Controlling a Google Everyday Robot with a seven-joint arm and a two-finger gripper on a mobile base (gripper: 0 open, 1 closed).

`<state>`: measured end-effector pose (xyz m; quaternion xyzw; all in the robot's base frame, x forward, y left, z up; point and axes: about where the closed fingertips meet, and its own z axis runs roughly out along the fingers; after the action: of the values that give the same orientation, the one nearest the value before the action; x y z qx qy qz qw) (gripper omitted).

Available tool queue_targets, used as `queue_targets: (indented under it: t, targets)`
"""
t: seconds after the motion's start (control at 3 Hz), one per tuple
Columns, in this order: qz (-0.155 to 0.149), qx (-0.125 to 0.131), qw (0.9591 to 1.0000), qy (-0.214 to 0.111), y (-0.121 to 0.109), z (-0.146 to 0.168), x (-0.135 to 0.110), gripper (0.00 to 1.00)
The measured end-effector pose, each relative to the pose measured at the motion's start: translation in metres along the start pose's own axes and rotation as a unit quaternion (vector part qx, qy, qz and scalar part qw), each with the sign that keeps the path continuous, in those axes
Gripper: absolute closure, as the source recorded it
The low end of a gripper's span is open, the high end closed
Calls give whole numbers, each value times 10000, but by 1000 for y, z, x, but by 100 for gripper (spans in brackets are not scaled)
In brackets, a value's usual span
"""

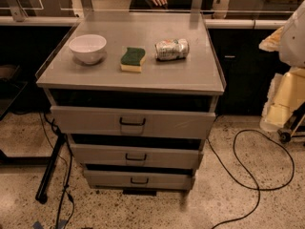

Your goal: Open middle drawer

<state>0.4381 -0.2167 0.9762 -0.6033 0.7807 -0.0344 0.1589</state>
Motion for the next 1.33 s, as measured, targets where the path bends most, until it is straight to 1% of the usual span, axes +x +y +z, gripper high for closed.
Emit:
queue_targets:
  t: [0.33, 0.67, 1.0, 1.33]
  targets:
    - [0, 0, 10000, 0, 0, 0, 0, 0]
    - [0, -58, 9999, -88, 9, 15, -3, 0]
    - [125, -462, 9975, -513, 49, 92, -12, 0]
    - [244, -727, 9941, -770, 69, 133, -20, 0]
